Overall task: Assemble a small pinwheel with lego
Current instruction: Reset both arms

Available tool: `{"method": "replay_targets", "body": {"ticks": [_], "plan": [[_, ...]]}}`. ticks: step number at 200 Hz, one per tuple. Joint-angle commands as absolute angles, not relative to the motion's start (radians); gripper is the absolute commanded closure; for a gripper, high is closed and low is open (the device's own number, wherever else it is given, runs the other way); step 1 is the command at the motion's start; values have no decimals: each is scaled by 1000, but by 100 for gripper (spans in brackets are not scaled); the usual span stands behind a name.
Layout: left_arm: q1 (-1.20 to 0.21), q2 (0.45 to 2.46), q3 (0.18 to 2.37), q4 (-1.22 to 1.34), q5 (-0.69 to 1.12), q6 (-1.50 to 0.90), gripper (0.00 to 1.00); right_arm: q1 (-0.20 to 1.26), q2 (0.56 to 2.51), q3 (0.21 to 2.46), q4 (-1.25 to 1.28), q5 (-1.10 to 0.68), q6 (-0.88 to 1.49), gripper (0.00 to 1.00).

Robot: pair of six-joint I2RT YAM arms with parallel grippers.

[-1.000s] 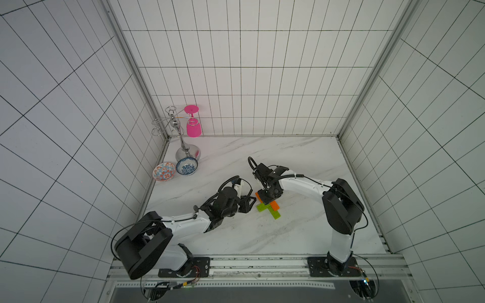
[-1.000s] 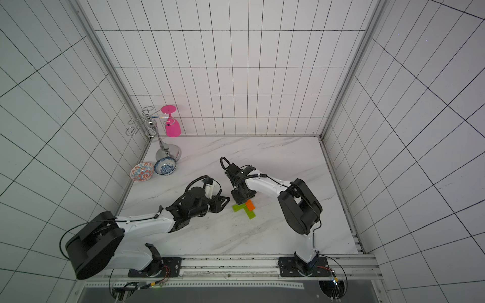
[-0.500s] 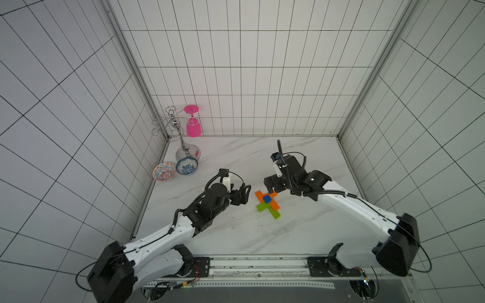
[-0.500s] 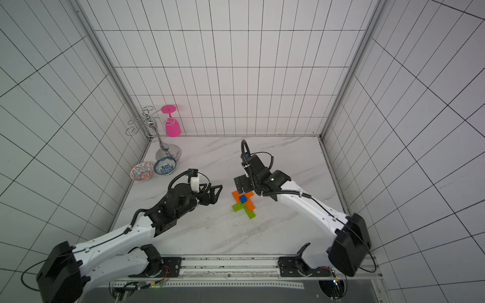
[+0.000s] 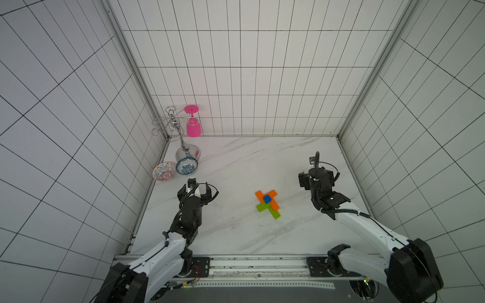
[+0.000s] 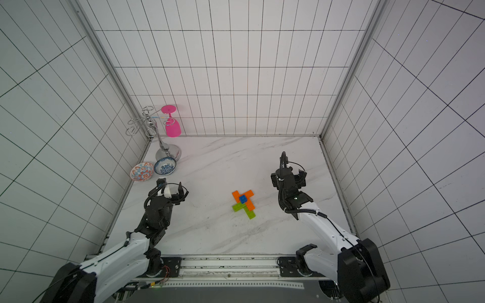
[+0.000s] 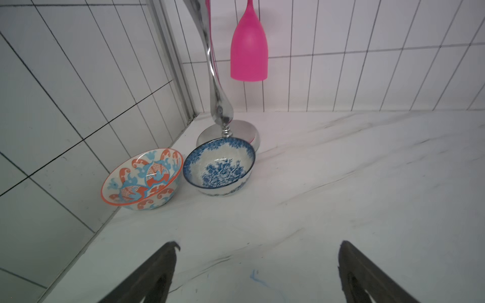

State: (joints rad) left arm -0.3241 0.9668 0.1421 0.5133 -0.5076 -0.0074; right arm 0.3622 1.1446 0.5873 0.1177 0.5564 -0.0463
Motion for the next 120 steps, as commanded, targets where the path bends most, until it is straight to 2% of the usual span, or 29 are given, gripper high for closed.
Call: {"method": "replay_targets", "body": {"ticks": [1, 12, 37, 68, 74, 92, 109, 120], "plan": [[-308, 1144, 150, 849, -480, 103, 2, 258, 1199, 420, 520, 419, -94, 1], [-305, 1213, 172, 916, -450, 118, 2, 201, 1241, 379, 619, 331, -61, 1], [-267, 1389, 232, 1046, -387, 143, 2, 149, 1356, 343, 824, 265, -60, 2], [-137, 1629, 226, 1341, -250, 77, 3, 114, 1454, 341, 913, 227, -58, 1], [-129, 1607, 240, 1298, -254, 54, 2, 97, 1479, 334, 954, 204, -45, 1], [-116, 1556, 393, 883, -305, -5, 3, 47, 1563, 321, 1073, 138, -19, 1], [-115, 1612, 337, 1097, -300, 22, 2, 40, 1522, 386, 870, 128, -3, 1], [-123, 1587, 336, 1069, -314, 23, 2, 18, 1554, 417, 870, 105, 14, 1]]}}
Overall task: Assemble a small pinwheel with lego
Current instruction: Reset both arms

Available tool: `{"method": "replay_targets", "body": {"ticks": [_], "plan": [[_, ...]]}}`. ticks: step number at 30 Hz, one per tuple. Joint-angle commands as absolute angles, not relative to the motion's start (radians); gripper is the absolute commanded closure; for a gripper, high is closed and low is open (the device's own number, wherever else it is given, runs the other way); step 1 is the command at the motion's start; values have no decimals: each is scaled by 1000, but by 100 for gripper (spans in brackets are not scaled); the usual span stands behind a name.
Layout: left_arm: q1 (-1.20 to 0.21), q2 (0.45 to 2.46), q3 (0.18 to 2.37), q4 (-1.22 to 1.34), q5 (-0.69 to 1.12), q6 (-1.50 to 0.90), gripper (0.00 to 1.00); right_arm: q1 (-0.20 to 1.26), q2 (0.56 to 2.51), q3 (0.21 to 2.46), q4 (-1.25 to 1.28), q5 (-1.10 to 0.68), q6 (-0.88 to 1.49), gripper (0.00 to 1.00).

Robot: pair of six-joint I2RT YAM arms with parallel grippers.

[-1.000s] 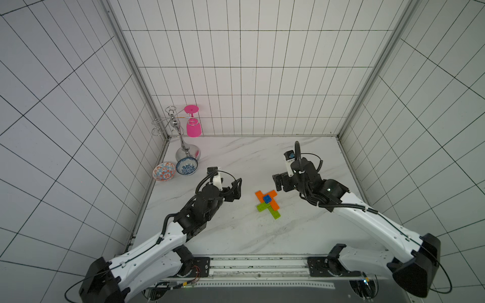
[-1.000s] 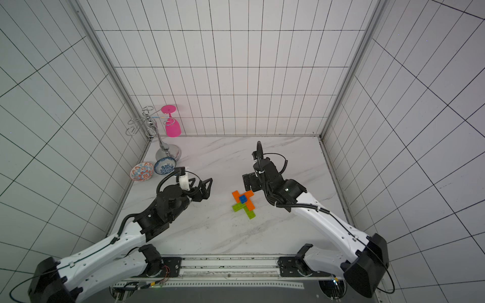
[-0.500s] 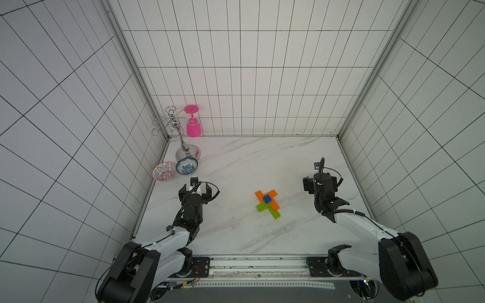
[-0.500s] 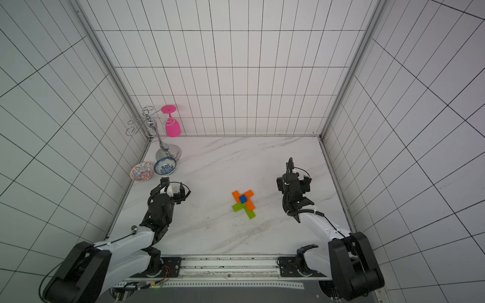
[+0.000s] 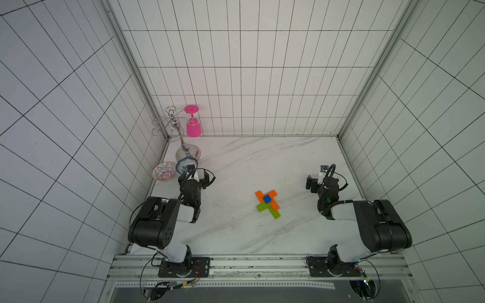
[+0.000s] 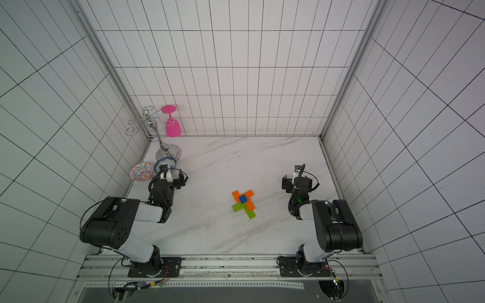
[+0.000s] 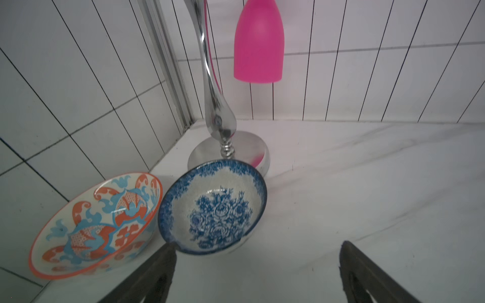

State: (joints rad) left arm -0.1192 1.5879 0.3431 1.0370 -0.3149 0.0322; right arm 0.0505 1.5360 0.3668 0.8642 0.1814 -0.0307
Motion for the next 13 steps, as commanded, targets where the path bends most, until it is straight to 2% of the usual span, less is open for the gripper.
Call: {"method": "replay_targets", "body": {"ticks": [1, 3, 13], "plan": [[-124, 1583, 336, 1059, -314, 22, 2, 15, 1552, 416, 867, 101, 16, 1], [-121, 1556, 373, 935, -316, 2, 3, 6, 1533, 426, 810, 102, 26, 1], [-120, 1555, 362, 952, -299, 6, 2, 4, 1542, 422, 836, 97, 25, 1]]}}
